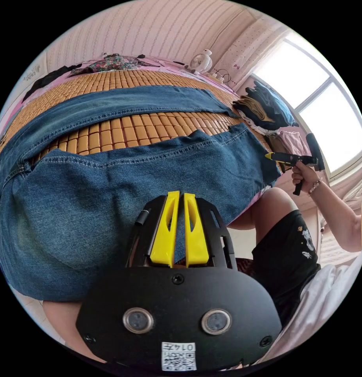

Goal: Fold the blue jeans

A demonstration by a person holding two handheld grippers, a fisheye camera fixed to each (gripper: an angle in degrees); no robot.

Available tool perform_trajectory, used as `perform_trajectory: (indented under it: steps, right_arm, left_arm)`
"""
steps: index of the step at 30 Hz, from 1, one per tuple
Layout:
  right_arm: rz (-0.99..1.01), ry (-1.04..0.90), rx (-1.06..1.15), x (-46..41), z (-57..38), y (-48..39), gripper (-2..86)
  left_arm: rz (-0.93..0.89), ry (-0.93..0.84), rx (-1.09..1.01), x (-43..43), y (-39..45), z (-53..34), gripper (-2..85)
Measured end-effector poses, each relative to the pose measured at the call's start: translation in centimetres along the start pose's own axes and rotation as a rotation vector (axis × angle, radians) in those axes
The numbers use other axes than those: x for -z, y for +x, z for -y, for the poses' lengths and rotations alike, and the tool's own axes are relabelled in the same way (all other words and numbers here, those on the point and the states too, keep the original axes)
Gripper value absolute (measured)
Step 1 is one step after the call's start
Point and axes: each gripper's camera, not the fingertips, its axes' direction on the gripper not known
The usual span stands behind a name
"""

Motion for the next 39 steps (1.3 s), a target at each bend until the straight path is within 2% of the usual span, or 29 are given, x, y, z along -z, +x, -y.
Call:
perform_trajectory:
  steps: [3,4,5,7,9,13,17,21,23,26,28,32,34,35,37,38,39]
  right_arm:
    - [0.175,0.111,0.225,3.6,-1.4,-7.4,2.0]
    - [0.232,0.091,0.315,3.1,-2.4,-10.2,1.8]
    - [0.257,0.059,0.342,2.4,-2.9,-11.2,1.8]
    - [0.277,-0.163,0.379,-1.7,-4.2,-12.8,2.7]
    - [0.277,-0.242,0.366,-2.8,-5.1,-12.2,4.2]
    - [0.275,-0.091,0.246,0.5,-5.5,-8.5,7.8]
    - [0.184,-0.053,0.164,0.7,-4.2,-6.0,10.2]
    - [0.306,-0.065,0.258,-2.4,-2.0,-9.7,12.1]
    - [0.299,-0.109,0.338,-4.5,-1.7,-12.7,12.9]
    - [0.11,-0.097,0.456,-7.6,-2.0,-16.8,10.9]
    - [0.041,-0.108,0.497,-9.5,-2.0,-18.2,7.5]
    - [0.182,-0.143,0.498,-9.9,-1.4,-17.4,2.5]
    - [0.345,-0.059,0.366,-5.0,0.2,-13.6,1.1]
    - [0.355,-0.012,0.339,-3.2,0.5,-12.4,1.2]
    - [0.212,0.184,0.27,4.2,0.9,-7.3,1.8]
    - [0.134,0.222,0.249,5.8,0.8,-6.0,2.0]
    - [-0.048,0.283,0.183,8.3,0.7,-3.5,2.3]
  left_arm:
    - [-0.013,-0.003,0.029,-0.2,-0.1,-0.4,-0.1]
    - [-0.006,-0.001,0.028,-0.2,0.0,-0.5,-0.2]
    - [0.005,0.006,0.027,-0.3,0.3,-0.8,-0.3]
    - [0.012,0.013,0.032,-0.3,0.7,-1.2,-0.4]
    - [0.01,-0.02,0.028,-0.4,1.0,-1.3,-0.5]
    - [0.035,-0.01,-0.027,1.5,1.7,-1.7,-0.6]
    - [0.052,0.057,0.026,4.3,0.2,-2.8,-0.7]
    - [0.084,0.063,0.117,5.1,-2.0,-3.3,-0.7]
    - [0.107,0.05,0.131,4.7,-2.3,-3.3,-0.7]
    - [0.15,-0.042,0.123,2.6,-2.3,-3.4,-0.7]
    - [0.165,-0.024,0.109,2.4,-2.0,-3.8,-0.7]
    - [0.147,-0.056,0.096,2.7,-2.0,-4.0,-0.6]
    - [0.153,-0.074,0.088,3.0,-1.9,-4.0,-0.6]
    - [0.176,-0.063,0.078,3.5,-1.5,-4.0,-0.5]
    - [0.175,-0.008,0.056,4.6,-0.8,-4.0,-0.5]
    - [0.158,0.036,0.042,5.4,-0.4,-3.9,-0.5]
    - [0.151,0.067,0.033,6.0,-0.1,-3.8,-0.4]
